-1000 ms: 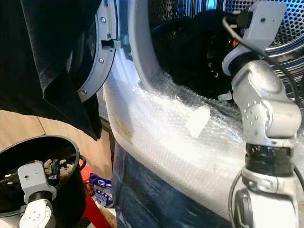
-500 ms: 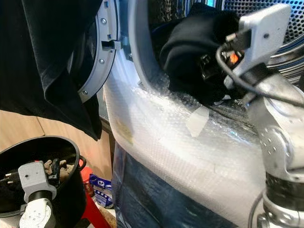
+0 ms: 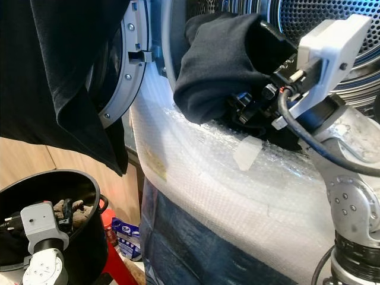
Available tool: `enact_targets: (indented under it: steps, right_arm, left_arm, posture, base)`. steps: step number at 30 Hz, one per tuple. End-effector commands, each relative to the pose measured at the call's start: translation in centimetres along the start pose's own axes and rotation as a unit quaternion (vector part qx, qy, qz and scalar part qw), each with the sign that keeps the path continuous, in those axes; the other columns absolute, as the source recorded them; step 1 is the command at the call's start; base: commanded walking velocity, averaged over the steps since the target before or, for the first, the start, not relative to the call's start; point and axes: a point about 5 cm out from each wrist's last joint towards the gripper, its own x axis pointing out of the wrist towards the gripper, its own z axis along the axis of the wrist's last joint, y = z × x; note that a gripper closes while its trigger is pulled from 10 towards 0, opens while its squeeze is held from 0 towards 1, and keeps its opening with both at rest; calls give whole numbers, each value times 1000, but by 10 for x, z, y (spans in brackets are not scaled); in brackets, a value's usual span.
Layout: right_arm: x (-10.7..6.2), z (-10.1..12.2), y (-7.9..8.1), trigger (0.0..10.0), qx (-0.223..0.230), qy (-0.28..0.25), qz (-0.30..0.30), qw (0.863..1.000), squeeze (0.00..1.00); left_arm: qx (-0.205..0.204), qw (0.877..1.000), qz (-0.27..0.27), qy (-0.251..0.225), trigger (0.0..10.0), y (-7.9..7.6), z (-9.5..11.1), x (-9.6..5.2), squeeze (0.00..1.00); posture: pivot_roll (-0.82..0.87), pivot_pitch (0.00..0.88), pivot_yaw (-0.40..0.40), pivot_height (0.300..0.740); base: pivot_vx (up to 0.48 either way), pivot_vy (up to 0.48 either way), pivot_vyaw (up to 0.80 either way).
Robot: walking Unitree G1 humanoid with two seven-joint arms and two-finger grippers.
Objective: Clothes washing
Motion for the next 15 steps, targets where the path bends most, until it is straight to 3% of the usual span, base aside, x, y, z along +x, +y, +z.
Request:
enact_targets:
  steps: [1,6,8,9,11,13,14,15]
  right_arm:
    - [6,2,-8,10000,-9,-6,-19,1000,0]
    - [37,-7,-20,10000,-11,-13,-11,1000,0]
    - [61,-14,-47,10000,3,-11,-83,997,0]
    - [61,-14,-47,10000,3,-11,-83,997,0]
    - [77,-21,-71,10000,19,23,-163,986,0]
    - [80,-28,-102,10000,-18,106,-298,948,0]
    - [74,-29,-116,10000,-63,150,-366,917,0]
    - [69,-29,-124,10000,-95,174,-404,893,0]
  left_arm:
    - [-5,1000,3,-3,10000,-1,1,0,0]
    - [-6,1000,-7,-1,10000,-7,0,2,0]
    - [-11,1000,-2,-6,10000,-8,3,3,0]
    - [-11,1000,-2,-6,10000,-8,3,3,0]
    - [-14,1000,2,-6,10000,-8,3,3,0]
    - [-13,1000,2,-4,10000,-9,2,2,0]
    - [-14,1000,2,-4,10000,-9,2,2,0]
    - [-15,1000,2,-3,10000,-9,2,3,0]
  posture:
    - [1,0,-86,740]
    - [8,0,-92,740]
    - [22,0,-98,740]
    - [22,0,-98,740]
    - [22,0,-96,740]
    - [19,0,-95,740]
    - [17,0,-93,740]
    - [17,0,-93,740]
  base:
    - [0,0,0]
    - [0,0,0]
    - [0,0,0]
    - [0,0,0]
    - [0,0,0]
    - [0,0,0]
    - [0,0,0]
    - [0,0,0]
